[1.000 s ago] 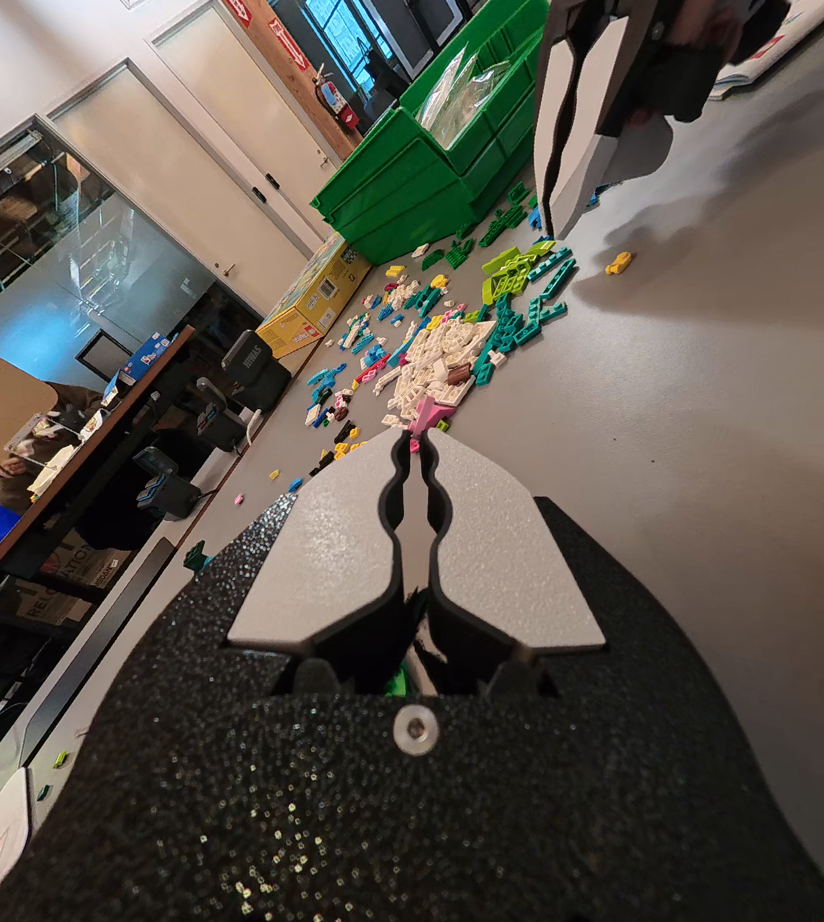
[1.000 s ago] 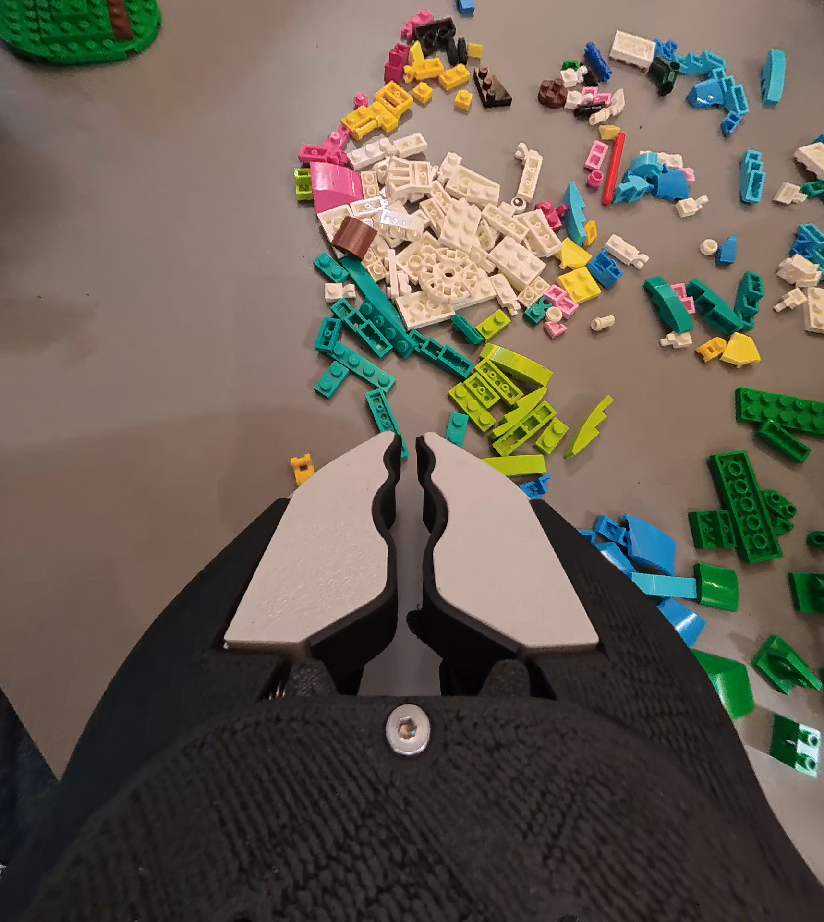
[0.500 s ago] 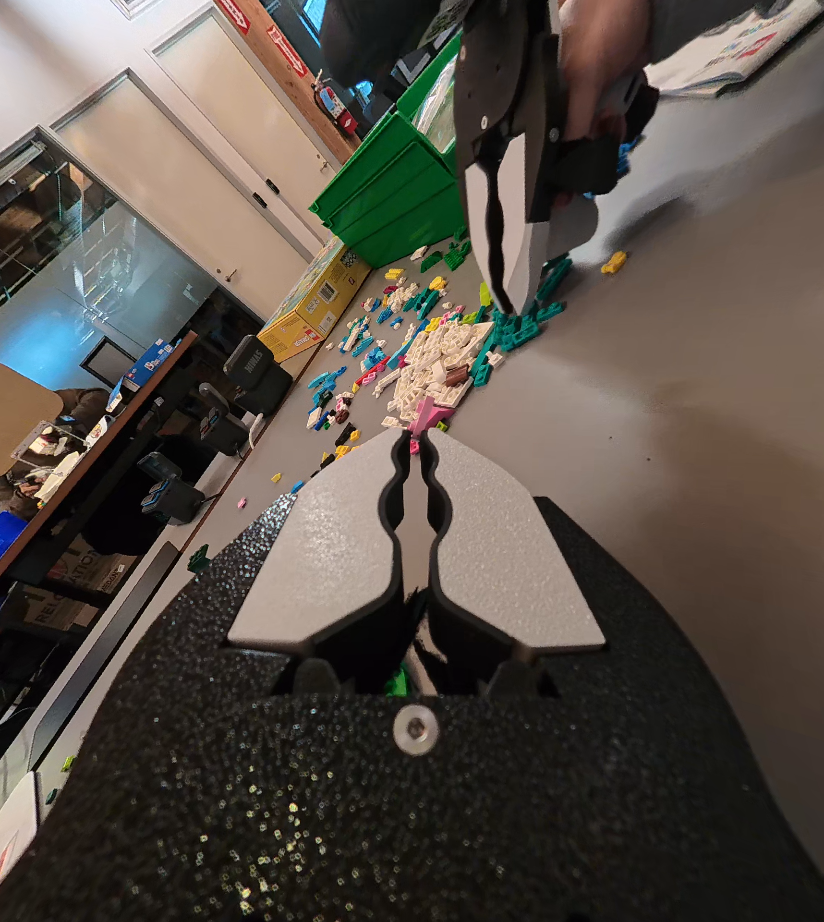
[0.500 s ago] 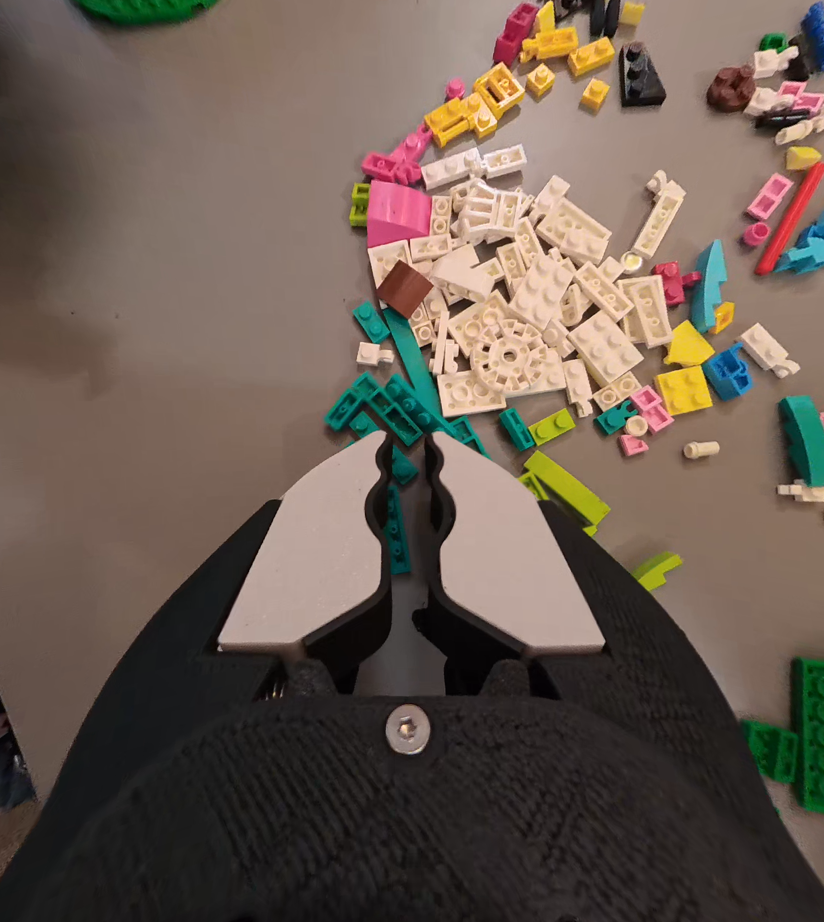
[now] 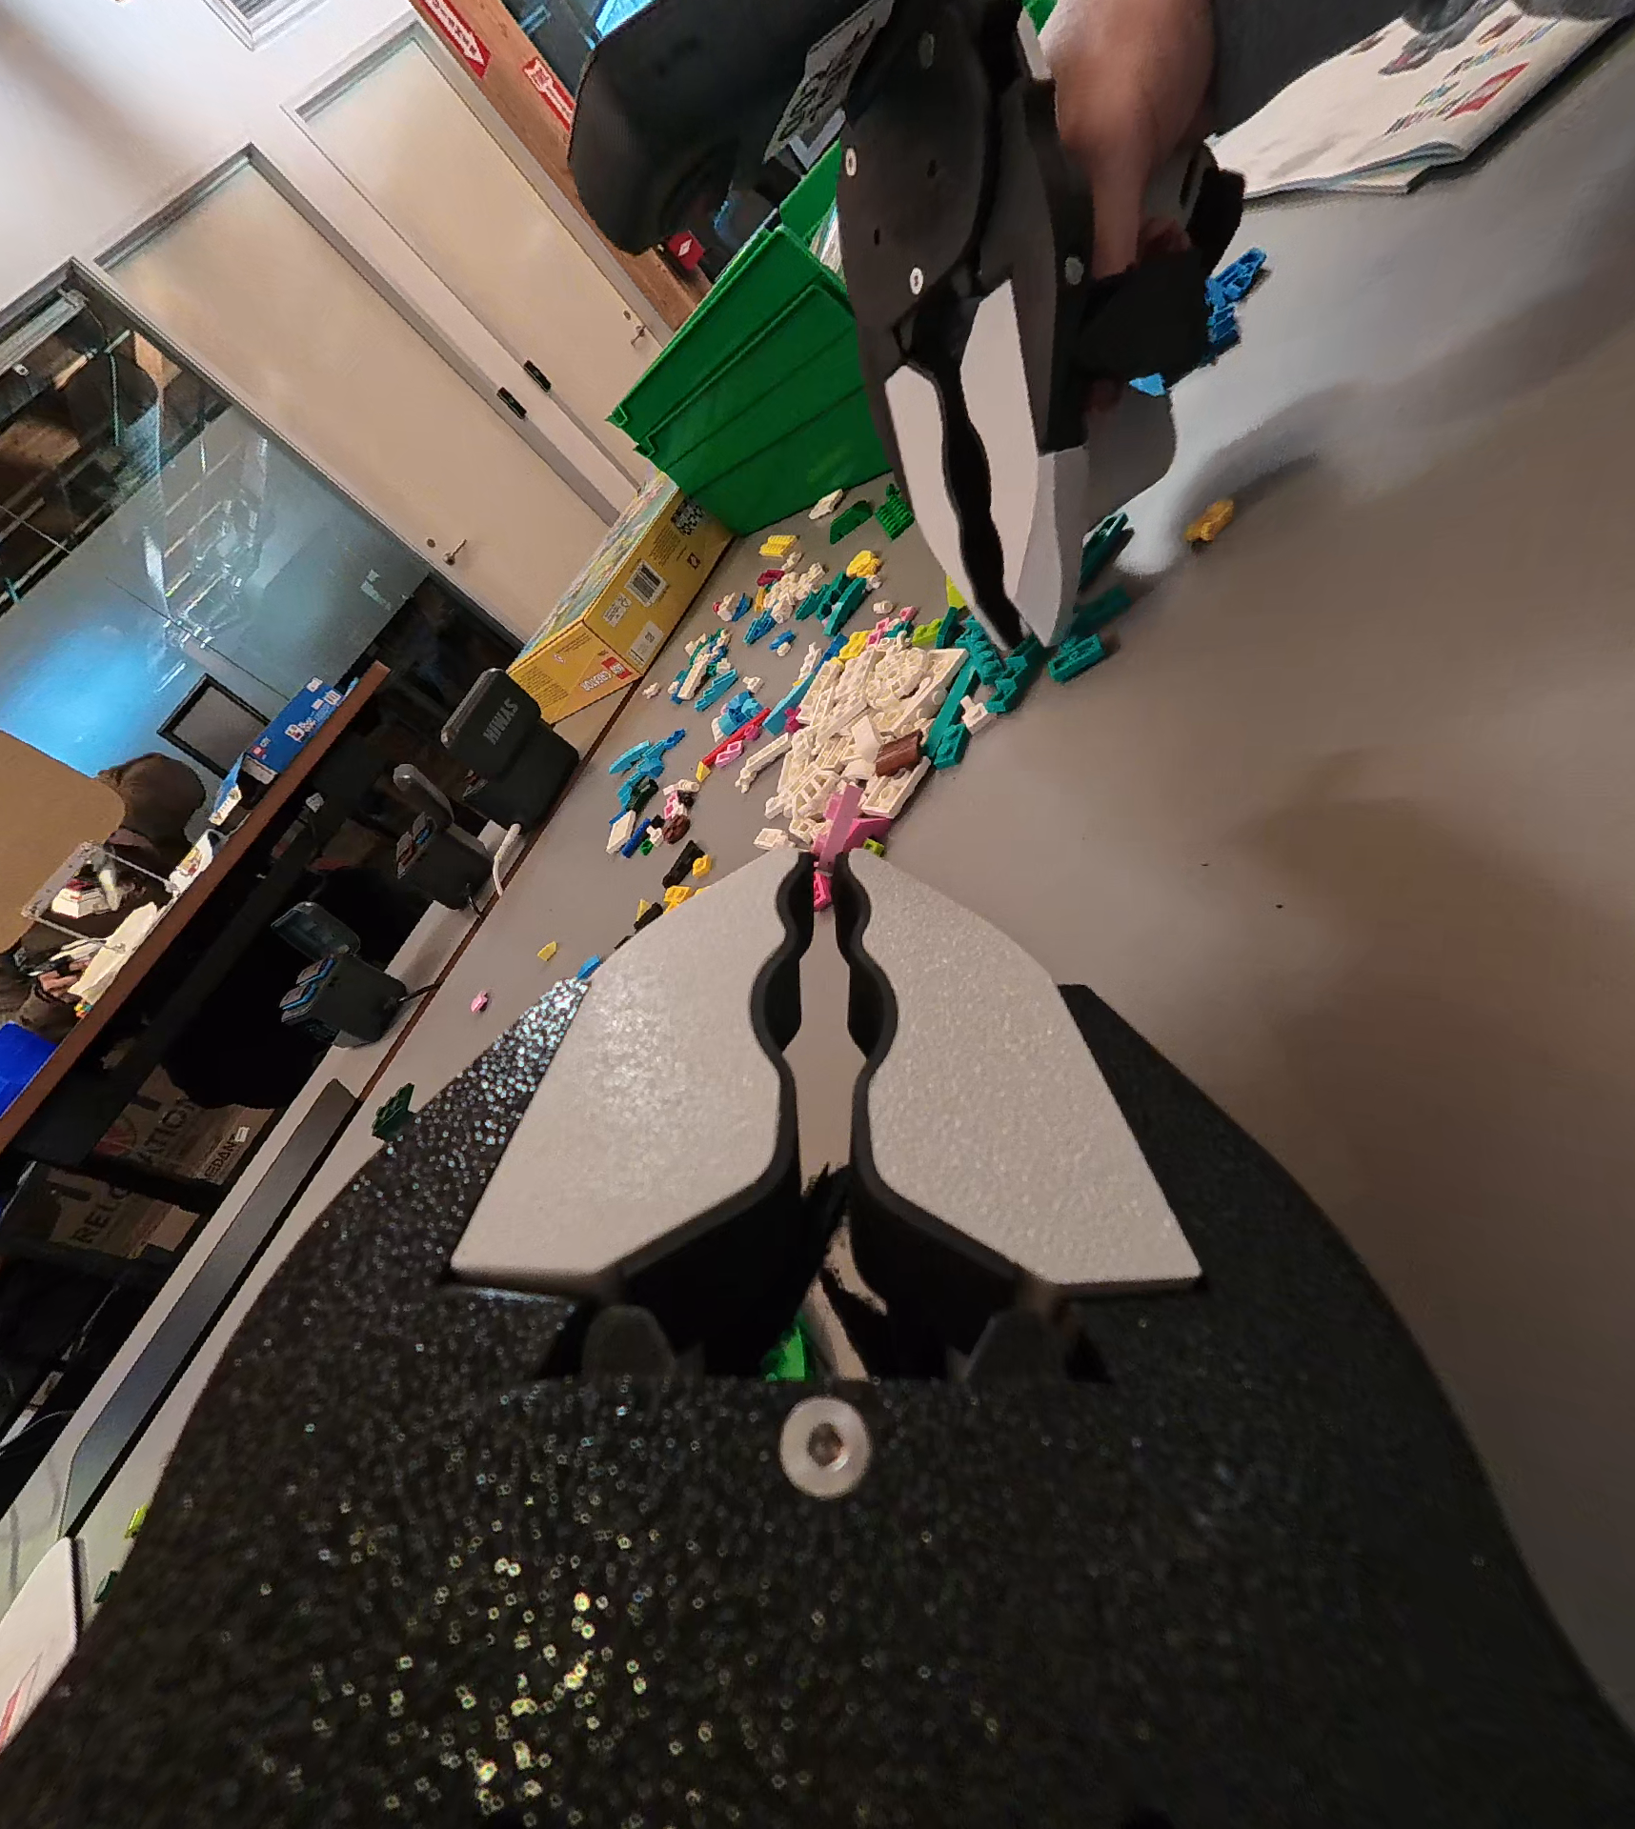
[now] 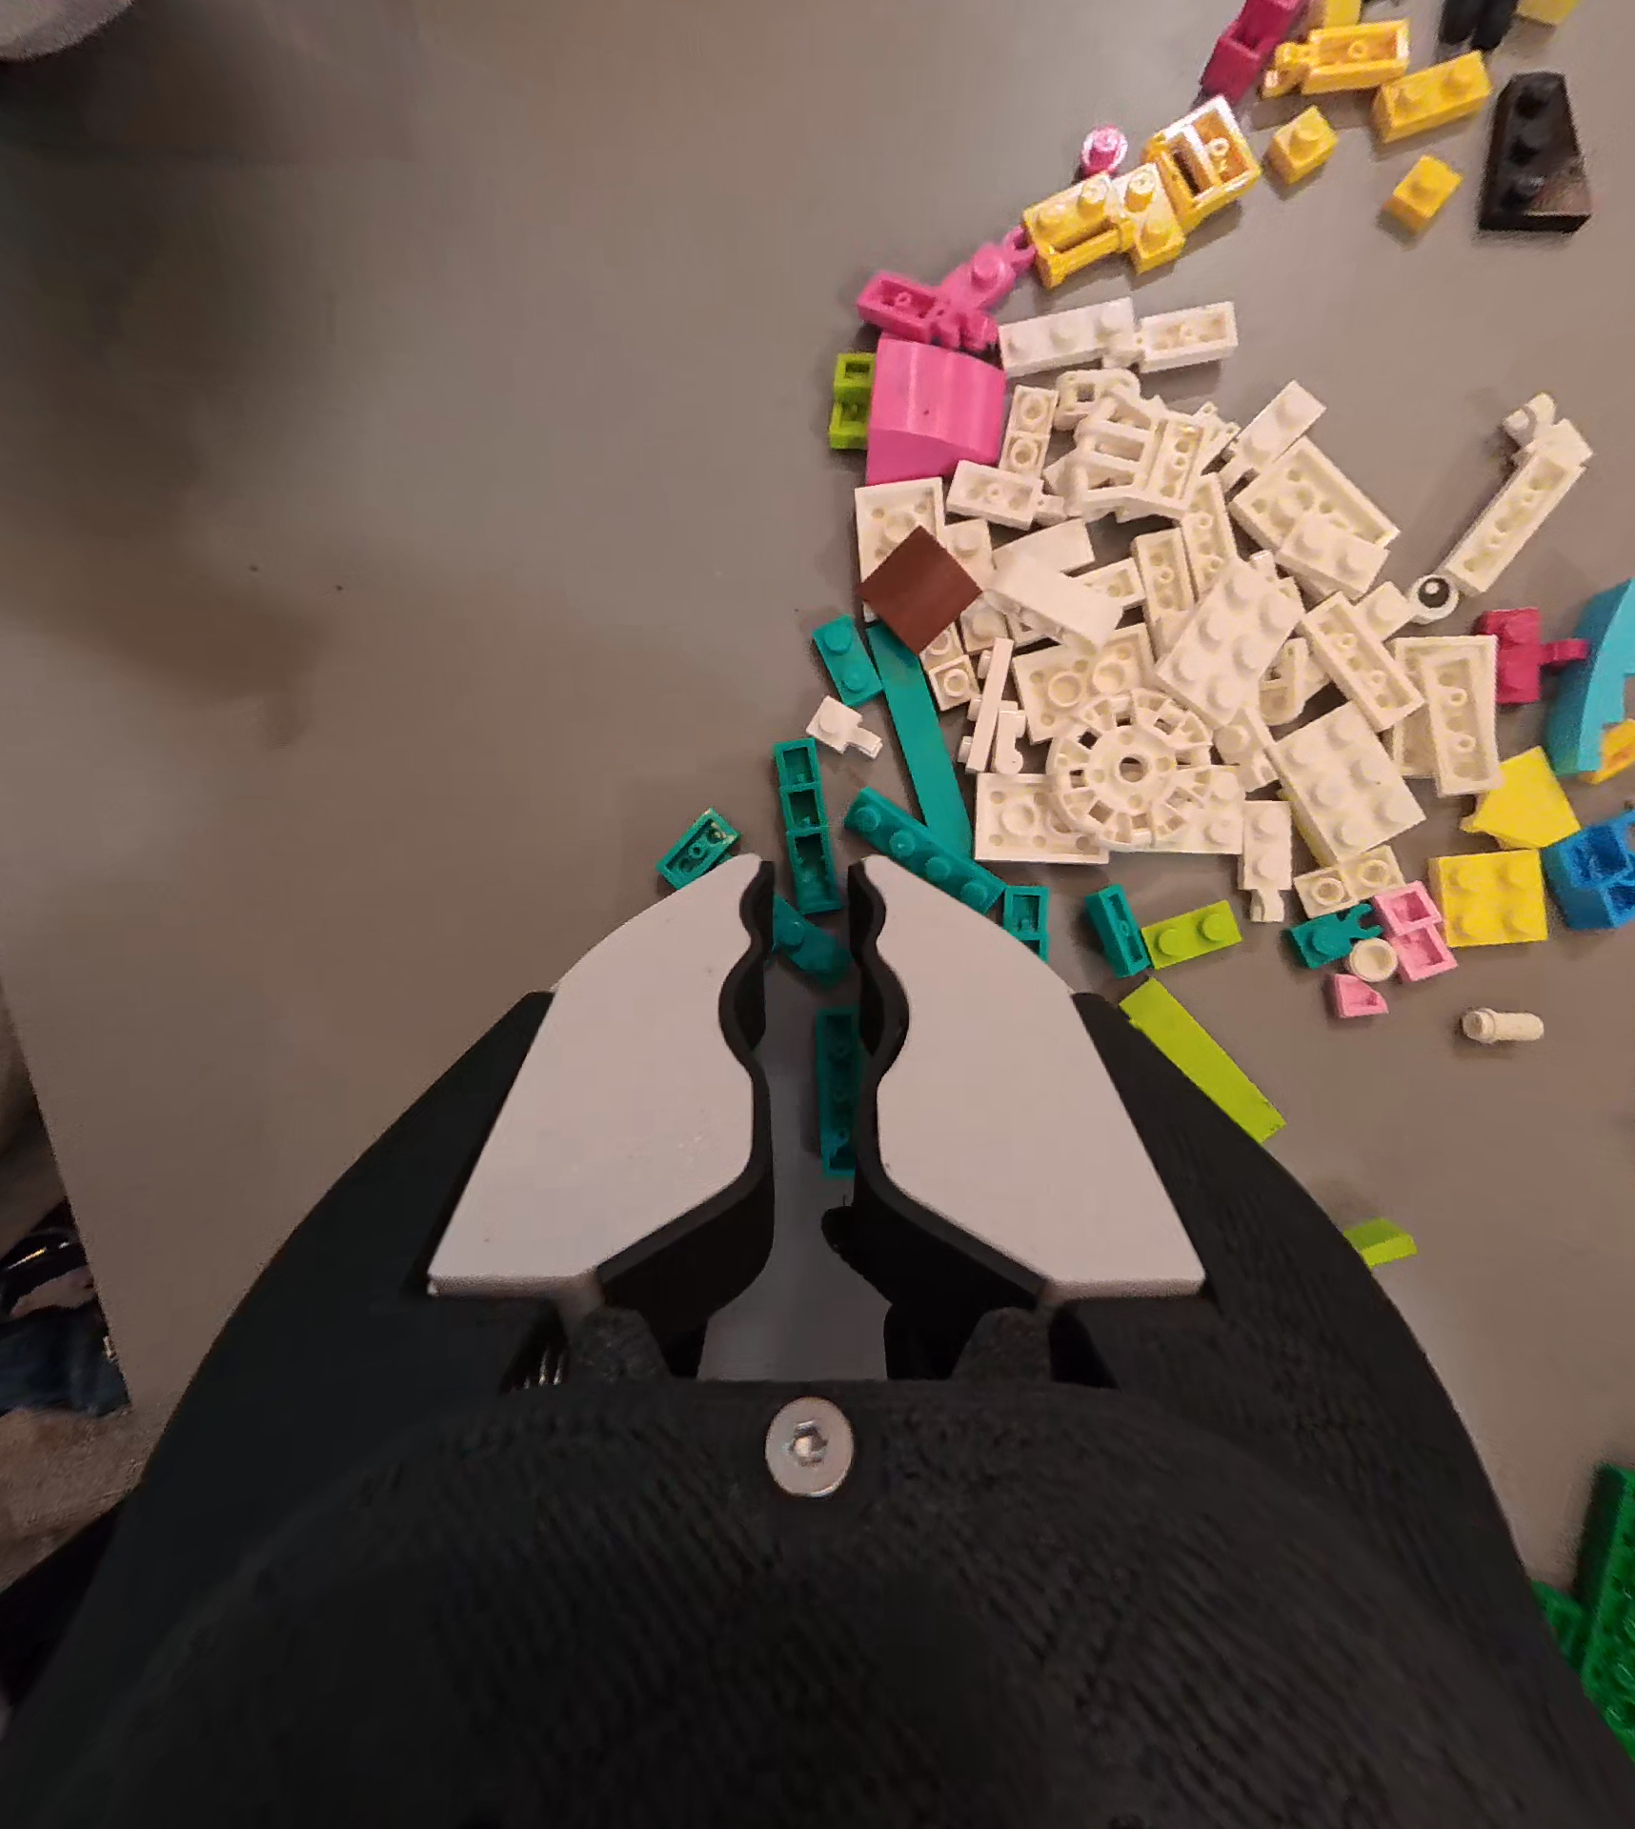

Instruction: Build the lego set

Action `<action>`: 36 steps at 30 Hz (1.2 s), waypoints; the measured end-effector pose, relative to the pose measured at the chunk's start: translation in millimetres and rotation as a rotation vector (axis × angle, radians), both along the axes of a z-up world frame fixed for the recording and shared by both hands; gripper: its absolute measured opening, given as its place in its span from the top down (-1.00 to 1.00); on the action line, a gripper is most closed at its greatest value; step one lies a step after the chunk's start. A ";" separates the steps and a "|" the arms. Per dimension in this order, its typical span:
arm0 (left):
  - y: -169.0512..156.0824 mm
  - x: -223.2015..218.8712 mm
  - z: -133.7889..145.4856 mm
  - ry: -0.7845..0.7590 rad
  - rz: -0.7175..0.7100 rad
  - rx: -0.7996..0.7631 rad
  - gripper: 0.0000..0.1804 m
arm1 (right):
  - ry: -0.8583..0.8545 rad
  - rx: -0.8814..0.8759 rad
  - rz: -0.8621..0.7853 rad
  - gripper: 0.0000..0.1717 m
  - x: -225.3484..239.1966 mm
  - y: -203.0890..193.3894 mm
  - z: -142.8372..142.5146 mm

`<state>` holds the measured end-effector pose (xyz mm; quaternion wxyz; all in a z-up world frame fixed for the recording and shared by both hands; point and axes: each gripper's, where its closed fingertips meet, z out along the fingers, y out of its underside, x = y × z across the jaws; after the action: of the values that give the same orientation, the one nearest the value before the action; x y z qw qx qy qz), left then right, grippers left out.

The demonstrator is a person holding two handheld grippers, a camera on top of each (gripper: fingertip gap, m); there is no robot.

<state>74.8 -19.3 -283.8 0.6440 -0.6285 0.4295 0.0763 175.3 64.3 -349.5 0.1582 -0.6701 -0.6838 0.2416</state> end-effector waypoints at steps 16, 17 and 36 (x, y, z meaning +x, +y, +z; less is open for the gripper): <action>0.9 1.2 0.2 0.004 -0.004 0.000 0.96 | 0.052 0.175 0.086 0.94 -9.1 -7.5 12.9; 0.7 1.4 0.3 0.002 -0.005 -0.001 0.96 | 0.076 0.212 0.112 0.93 -12.8 -11.6 17.7; 3.8 -4.3 5.1 -0.064 0.022 -0.021 0.96 | 0.518 1.502 0.389 0.93 -83.0 -43.6 112.9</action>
<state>70.5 -15.5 -278.7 0.6498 -0.6421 0.4025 0.0587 92.4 20.6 -236.7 0.6731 -0.1777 -0.7093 -0.1106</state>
